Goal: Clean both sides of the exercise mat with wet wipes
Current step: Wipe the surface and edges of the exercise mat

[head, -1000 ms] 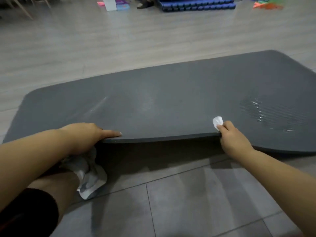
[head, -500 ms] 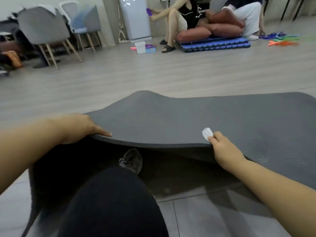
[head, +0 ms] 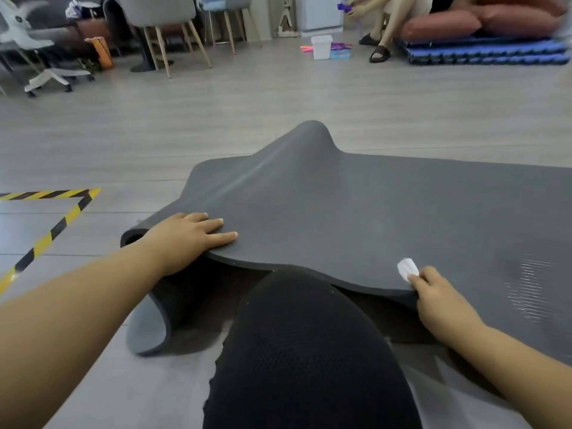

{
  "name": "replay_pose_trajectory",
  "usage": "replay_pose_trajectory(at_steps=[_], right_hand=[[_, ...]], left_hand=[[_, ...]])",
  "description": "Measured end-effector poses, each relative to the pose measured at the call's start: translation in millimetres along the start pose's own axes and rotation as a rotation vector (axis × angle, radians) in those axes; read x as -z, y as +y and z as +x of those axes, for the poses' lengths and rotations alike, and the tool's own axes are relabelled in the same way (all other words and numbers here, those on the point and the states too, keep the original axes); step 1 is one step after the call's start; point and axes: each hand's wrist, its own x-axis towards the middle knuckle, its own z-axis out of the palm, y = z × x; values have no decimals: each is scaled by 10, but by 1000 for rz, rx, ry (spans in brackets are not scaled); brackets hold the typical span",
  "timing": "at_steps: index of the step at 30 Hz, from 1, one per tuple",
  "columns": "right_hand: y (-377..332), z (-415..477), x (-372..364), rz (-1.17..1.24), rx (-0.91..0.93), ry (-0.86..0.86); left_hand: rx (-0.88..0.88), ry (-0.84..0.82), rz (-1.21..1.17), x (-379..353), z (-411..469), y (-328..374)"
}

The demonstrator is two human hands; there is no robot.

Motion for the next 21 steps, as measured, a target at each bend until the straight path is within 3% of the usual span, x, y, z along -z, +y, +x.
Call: replay_pose_trajectory(at_steps=[5, 14, 21], right_hand=[[-150, -6, -104, -31, 58, -153], [-379, 183, -235, 59, 159, -56], [-331, 167, -239, 93, 244, -144]], left_hand=[[73, -18, 0, -278, 61, 64], [110, -158, 31, -468, 95, -122], [61, -342, -141, -56, 247, -146]])
